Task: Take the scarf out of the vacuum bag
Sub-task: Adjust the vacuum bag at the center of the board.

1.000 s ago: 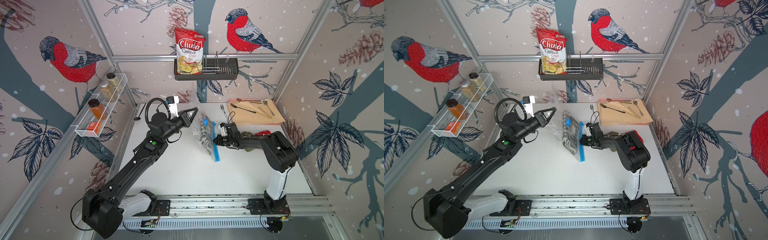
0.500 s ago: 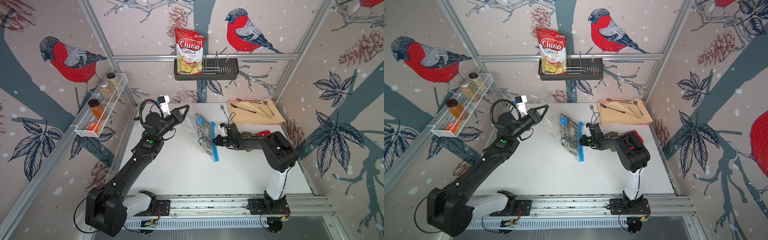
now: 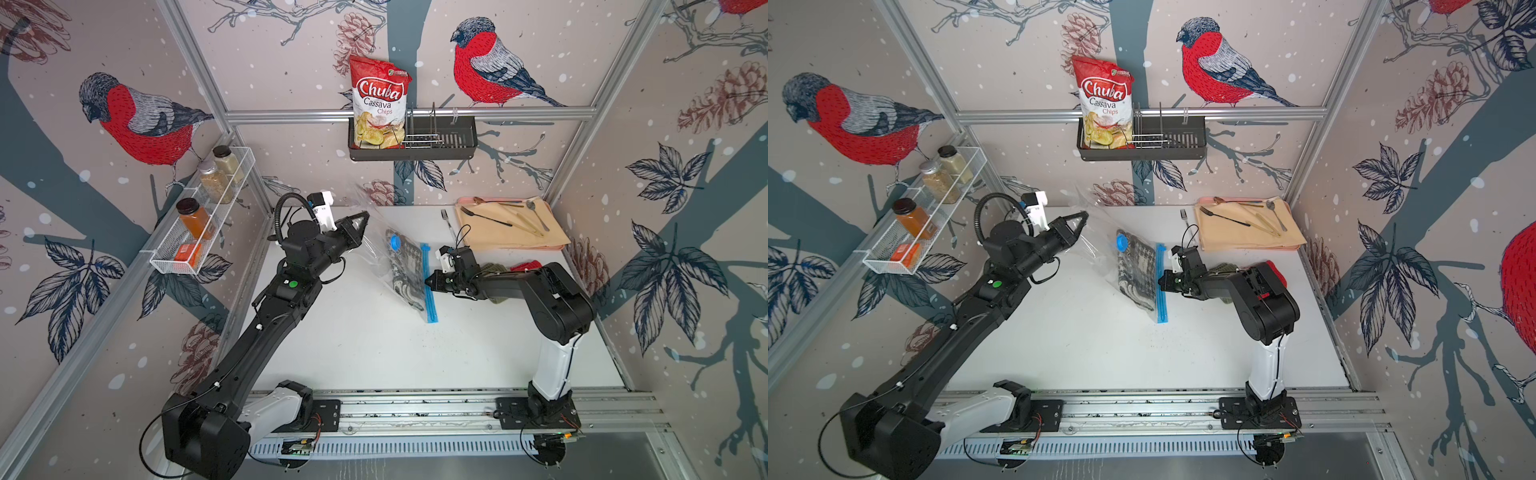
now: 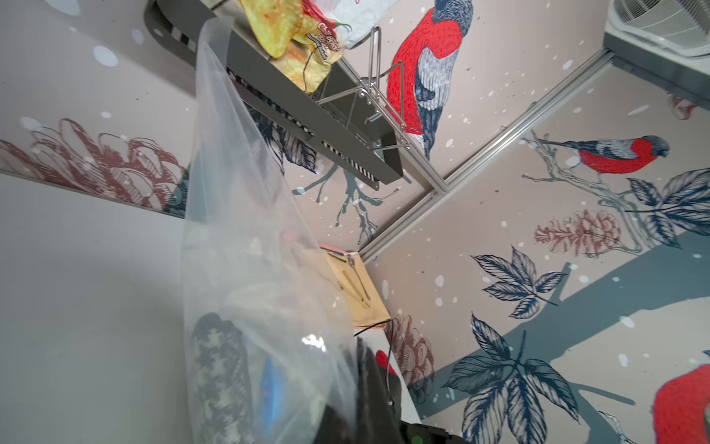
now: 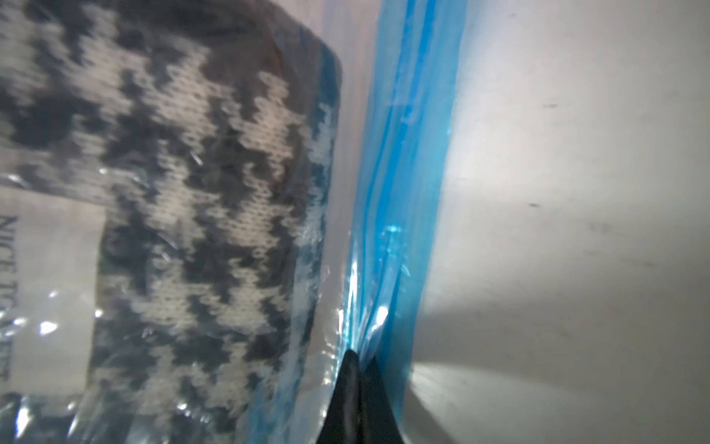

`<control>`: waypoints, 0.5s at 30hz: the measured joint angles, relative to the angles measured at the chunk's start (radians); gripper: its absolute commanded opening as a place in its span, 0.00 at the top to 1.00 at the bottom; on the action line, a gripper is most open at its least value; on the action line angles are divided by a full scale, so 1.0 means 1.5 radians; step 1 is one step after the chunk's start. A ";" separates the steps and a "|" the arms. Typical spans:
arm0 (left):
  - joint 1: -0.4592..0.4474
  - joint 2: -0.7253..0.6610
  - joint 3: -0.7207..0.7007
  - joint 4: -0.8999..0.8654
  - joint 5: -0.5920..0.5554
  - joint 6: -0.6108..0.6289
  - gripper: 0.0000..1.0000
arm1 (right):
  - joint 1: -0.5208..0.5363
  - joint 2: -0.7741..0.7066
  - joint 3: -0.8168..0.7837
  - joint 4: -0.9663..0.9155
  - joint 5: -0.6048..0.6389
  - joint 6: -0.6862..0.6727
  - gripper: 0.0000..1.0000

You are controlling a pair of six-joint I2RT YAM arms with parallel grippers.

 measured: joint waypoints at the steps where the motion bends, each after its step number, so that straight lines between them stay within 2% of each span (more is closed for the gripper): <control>1: 0.001 -0.001 0.002 -0.016 -0.015 0.008 1.00 | 0.000 0.000 0.001 -0.001 0.000 0.000 1.00; 9: 0.019 -0.015 -0.048 -0.120 -0.158 0.087 1.00 | -0.001 -0.002 0.002 -0.005 0.000 -0.001 1.00; 15: 0.029 0.011 -0.074 -0.169 -0.240 0.123 1.00 | -0.001 -0.003 0.007 -0.014 -0.001 -0.003 1.00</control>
